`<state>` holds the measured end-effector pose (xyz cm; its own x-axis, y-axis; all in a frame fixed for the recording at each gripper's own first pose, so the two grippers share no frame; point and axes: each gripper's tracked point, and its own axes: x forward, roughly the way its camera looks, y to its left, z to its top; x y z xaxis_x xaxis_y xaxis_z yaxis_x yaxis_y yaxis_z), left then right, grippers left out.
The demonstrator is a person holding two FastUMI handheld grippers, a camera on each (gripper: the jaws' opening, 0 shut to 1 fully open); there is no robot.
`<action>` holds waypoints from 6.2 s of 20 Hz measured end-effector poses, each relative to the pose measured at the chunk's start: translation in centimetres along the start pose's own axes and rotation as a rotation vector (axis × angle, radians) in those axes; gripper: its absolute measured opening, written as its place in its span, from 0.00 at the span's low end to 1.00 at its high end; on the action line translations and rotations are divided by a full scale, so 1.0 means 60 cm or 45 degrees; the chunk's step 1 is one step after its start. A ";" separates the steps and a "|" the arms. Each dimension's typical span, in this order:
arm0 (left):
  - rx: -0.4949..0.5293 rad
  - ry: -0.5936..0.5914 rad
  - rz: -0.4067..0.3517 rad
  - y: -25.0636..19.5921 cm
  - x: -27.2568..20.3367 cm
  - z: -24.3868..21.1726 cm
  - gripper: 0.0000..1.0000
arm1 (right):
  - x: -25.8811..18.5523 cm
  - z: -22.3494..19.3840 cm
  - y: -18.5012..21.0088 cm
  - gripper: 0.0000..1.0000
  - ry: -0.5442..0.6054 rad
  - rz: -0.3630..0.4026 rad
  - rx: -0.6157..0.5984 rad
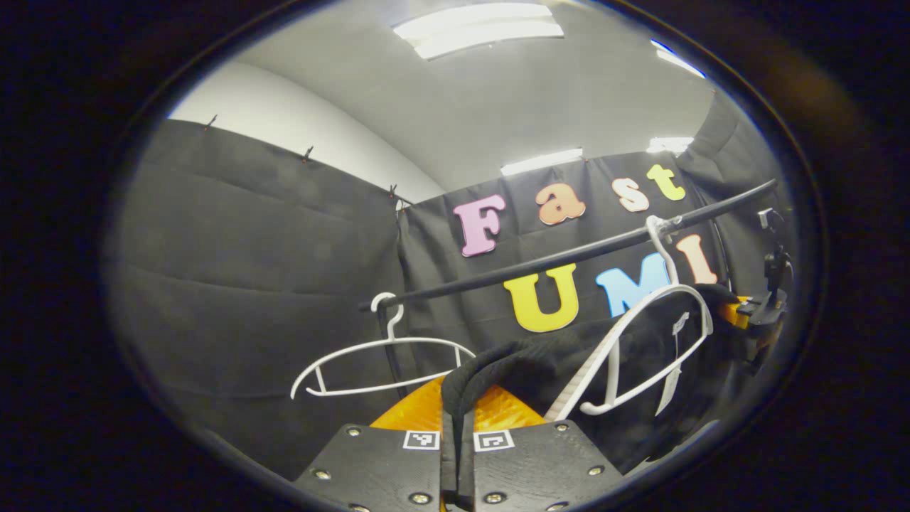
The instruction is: Grasp the clothes on the hanger with both hands and then place them into the laundry hamper below.
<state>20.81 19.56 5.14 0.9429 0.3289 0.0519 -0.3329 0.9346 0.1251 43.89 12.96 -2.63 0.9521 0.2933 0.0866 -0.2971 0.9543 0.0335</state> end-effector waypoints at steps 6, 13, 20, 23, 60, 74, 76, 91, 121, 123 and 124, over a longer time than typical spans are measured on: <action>0.030 0.064 -0.021 -0.009 0.004 -0.055 0.04 | -0.006 -0.064 0.005 0.05 0.121 0.009 0.016; 0.048 0.185 -0.051 -0.032 -0.006 -0.146 0.02 | -0.037 -0.141 -0.012 0.05 0.250 -0.015 -0.003; 0.022 0.290 -0.066 -0.056 -0.067 -0.227 0.02 | -0.087 -0.185 -0.024 0.06 0.330 -0.020 -0.028; 0.012 0.320 -0.067 -0.065 -0.055 -0.256 0.04 | -0.109 -0.201 -0.026 0.06 0.362 -0.012 -0.032; -0.159 0.626 -0.384 -0.359 -0.228 -0.514 0.02 | -0.423 -0.416 0.255 0.07 0.785 0.495 0.011; -0.062 1.044 -0.400 -0.364 -0.326 -0.743 0.04 | -0.519 -0.590 0.234 0.16 1.176 0.430 -0.065; -0.040 1.100 -0.396 -0.360 -0.340 -0.762 0.09 | -0.532 -0.602 0.225 0.25 1.216 0.421 -0.097; 0.021 0.971 -0.359 -0.280 -0.345 -0.698 0.97 | -0.574 -0.551 0.248 1.00 1.148 0.357 -0.043; -0.186 0.126 -0.478 -0.199 -0.457 -0.077 0.96 | -0.748 0.084 0.037 0.96 0.244 -0.165 -0.019; -0.169 0.116 -0.461 -0.185 -0.471 -0.068 0.96 | -0.767 0.102 0.018 0.96 0.218 -0.189 -0.014; -0.156 0.113 -0.452 -0.180 -0.477 -0.063 0.96 | -0.777 0.108 0.009 0.96 0.208 -0.205 -0.015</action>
<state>-2.57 0.55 -1.42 0.9981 -0.0123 -0.0597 0.0123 0.9999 0.0003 -1.15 -0.59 -0.23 0.9865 0.1419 -0.0813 -0.1406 0.9898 0.0221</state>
